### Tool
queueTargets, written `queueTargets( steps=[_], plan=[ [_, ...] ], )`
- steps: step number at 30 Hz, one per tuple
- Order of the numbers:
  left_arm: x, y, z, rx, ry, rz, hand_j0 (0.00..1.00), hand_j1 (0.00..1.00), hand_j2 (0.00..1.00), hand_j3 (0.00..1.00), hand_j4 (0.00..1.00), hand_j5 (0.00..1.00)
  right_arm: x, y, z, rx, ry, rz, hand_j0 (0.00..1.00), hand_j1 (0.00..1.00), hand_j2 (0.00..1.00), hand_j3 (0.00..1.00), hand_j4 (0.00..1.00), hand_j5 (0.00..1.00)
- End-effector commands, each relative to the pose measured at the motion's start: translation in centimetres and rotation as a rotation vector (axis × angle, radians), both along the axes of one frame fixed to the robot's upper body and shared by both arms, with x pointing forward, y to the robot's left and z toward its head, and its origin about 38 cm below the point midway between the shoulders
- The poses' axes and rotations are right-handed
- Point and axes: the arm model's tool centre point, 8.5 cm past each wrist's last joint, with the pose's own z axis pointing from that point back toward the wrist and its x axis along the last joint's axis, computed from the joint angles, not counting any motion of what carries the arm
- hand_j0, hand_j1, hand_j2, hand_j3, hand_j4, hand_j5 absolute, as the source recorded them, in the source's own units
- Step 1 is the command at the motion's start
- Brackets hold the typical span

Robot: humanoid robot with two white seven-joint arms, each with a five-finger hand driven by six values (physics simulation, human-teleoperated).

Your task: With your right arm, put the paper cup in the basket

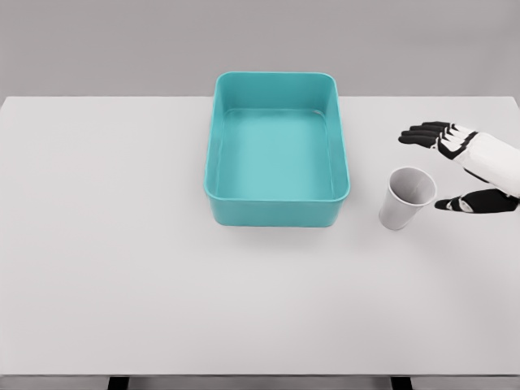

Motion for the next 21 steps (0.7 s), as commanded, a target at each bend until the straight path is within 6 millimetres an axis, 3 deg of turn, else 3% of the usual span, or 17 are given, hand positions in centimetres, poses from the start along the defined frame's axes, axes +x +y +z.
queueTargets(
  steps=[1, 8, 13, 17, 21],
  plan=[
    [0.0, 0.0, 0.0, 0.000, 0.000, 0.001, 1.00, 1.00, 1.00, 1.00, 1.00, 1.00, 0.0, 0.0, 0.0, 0.009, 0.004, 0.001, 1.00, 1.00, 1.00, 1.00, 1.00, 1.00],
    [0.0, 0.0, 0.0, 0.000, 0.000, 0.001, 1.00, 1.00, 1.00, 1.00, 1.00, 1.00, 0.0, -0.6, 0.3, -0.004, -0.008, -0.023, 1.00, 1.00, 1.00, 1.00, 1.00, 1.00],
    [0.0, 0.0, 0.0, 0.000, 0.000, 0.001, 1.00, 1.00, 1.00, 1.00, 1.00, 1.00, -0.7, -1.4, -0.1, 0.303, 0.134, -0.019, 1.00, 1.00, 1.00, 1.00, 1.00, 1.00],
    [0.0, 0.0, 0.0, 0.000, 0.000, 0.001, 1.00, 1.00, 1.00, 1.00, 1.00, 1.00, 0.2, -4.1, -0.7, 0.590, 0.352, -0.156, 1.00, 1.00, 1.00, 1.00, 1.00, 1.00],
    [0.0, 0.0, 0.0, 0.000, 0.000, 0.000, 1.00, 1.00, 1.00, 1.00, 1.00, 1.00, 0.9, -5.0, -3.4, 0.634, 0.503, -0.261, 1.00, 1.00, 1.00, 1.00, 1.00, 1.00]
  ],
)
